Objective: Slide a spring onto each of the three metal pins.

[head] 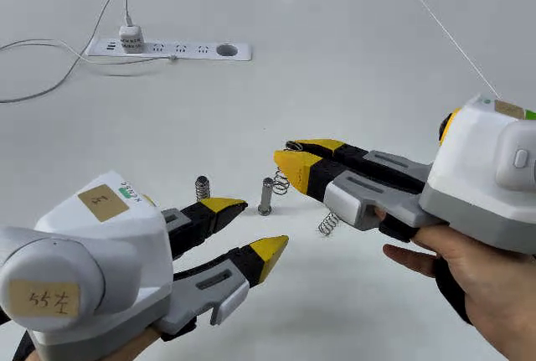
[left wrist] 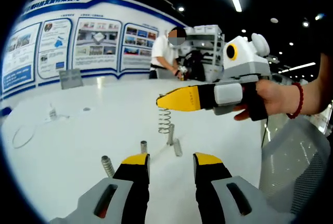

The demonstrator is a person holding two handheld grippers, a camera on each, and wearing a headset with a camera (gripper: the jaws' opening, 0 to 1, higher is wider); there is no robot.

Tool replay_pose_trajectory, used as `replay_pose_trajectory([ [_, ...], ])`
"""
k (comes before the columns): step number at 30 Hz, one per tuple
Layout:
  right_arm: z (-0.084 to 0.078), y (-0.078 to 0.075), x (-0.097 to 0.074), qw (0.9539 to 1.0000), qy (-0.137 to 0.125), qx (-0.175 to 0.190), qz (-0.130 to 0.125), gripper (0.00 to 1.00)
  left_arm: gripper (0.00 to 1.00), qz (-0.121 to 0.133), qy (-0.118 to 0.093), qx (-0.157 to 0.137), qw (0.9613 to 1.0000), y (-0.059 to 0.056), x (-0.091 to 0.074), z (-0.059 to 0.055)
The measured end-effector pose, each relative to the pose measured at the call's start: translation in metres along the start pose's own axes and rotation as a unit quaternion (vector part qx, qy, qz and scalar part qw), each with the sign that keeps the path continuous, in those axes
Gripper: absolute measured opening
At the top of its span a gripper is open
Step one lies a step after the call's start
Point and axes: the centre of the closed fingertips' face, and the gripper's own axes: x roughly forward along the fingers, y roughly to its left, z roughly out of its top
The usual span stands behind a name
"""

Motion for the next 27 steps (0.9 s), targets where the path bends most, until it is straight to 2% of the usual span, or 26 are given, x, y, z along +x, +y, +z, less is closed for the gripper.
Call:
replay_pose_trajectory([
  [4,0.001,0.000,0.006,0.9999,-0.003,-0.010,0.006,0.11,0.39,0.004,0.005,-0.002,1.0000,0.002,-0.002,-0.003],
  [10,0.001,-0.007,0.017,0.9997,-0.007,-0.022,0.000,0.11,0.44,0.013,0.010,-0.006,0.9998,0.006,-0.005,-0.006],
  [16,-0.006,-0.015,0.026,0.9996,0.001,-0.028,-0.008,0.11,0.49,0.017,0.016,-0.009,0.9997,0.008,-0.007,-0.009],
  [27,-0.021,-0.023,0.036,0.9983,0.022,-0.052,-0.018,0.11,0.64,0.037,0.022,-0.013,0.9990,0.015,-0.010,-0.013],
])
